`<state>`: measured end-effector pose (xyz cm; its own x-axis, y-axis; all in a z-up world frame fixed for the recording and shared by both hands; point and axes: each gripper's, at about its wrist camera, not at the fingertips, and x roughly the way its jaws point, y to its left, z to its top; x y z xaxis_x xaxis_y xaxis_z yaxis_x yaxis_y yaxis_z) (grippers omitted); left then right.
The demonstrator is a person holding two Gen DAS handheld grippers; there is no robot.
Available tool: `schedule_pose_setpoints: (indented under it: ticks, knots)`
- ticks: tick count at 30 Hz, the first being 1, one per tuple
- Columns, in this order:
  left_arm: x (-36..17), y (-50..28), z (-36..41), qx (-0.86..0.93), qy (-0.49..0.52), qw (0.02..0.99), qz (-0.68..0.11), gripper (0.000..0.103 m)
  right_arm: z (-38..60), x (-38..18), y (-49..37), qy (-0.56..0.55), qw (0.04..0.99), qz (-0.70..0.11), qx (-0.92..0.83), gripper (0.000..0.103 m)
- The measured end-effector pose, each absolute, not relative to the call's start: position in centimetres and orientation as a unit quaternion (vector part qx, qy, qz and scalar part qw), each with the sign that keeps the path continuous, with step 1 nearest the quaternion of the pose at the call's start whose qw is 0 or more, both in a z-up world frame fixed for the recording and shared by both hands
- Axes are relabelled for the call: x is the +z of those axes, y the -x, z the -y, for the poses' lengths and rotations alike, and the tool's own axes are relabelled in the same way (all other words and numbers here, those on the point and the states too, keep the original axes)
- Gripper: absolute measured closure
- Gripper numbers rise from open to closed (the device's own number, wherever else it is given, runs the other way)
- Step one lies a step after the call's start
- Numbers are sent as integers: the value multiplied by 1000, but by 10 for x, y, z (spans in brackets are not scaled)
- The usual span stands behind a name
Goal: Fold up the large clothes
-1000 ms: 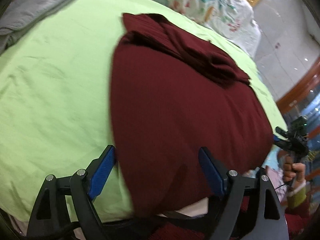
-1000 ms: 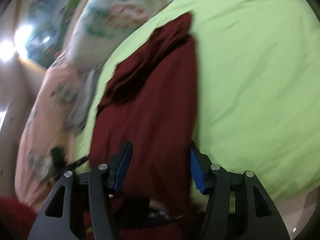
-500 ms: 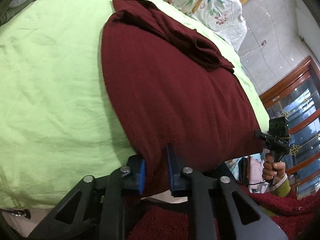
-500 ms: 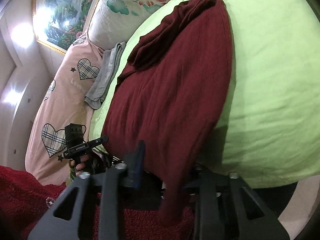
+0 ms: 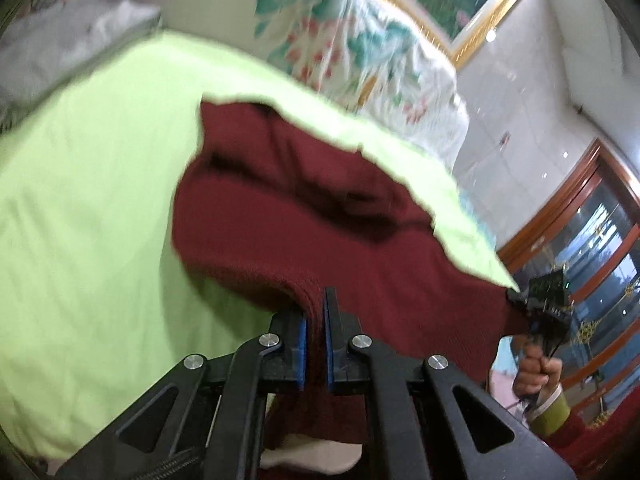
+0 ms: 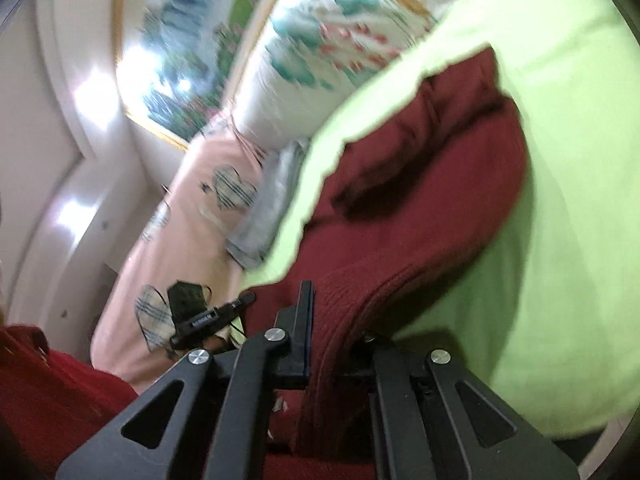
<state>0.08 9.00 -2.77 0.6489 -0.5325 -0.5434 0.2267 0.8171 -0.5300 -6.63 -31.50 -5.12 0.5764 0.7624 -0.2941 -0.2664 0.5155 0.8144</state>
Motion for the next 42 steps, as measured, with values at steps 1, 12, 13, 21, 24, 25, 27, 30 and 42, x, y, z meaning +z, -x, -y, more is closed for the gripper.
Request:
schedule_pose_setpoints:
  ticks: [1, 12, 13, 21, 24, 25, 27, 30, 42]
  knots:
    - [-16, -8, -90, -215, 215, 889, -342, 98, 317, -46, 60, -378, 808, -320, 320, 97]
    - [41, -147, -83, -146, 210, 924, -285, 98, 349, -18, -87, -391, 840, -285, 244, 97]
    - [38, -168, -82, -135, 211, 923, -291, 98, 352, -20, -100, -391, 842, -289, 233, 97]
    - [-28, -279, -76, -56, 184, 910, -368, 98, 369, -84, -194, -403, 826, -376, 120, 97]
    - [-57, -295, -83, -44, 193, 898, -393, 98, 371, -100, -202, -406, 819, -390, 112, 97]
    - [-63, -300, -84, -43, 196, 895, -398, 98, 373, -103, -203, -410, 817, -390, 113, 97]
    - [-74, -302, -88, -45, 200, 889, -409, 96, 377, -107, -202, -422, 811, -388, 118, 97]
    - [-75, -291, -93, -50, 203, 888, -409, 94, 383, -105, -198, -437, 803, -385, 123, 92]
    - [-63, -225, -13, -173, 220, 862, -422, 74, 288, -46, -147, -266, 860, -388, 197, 39]
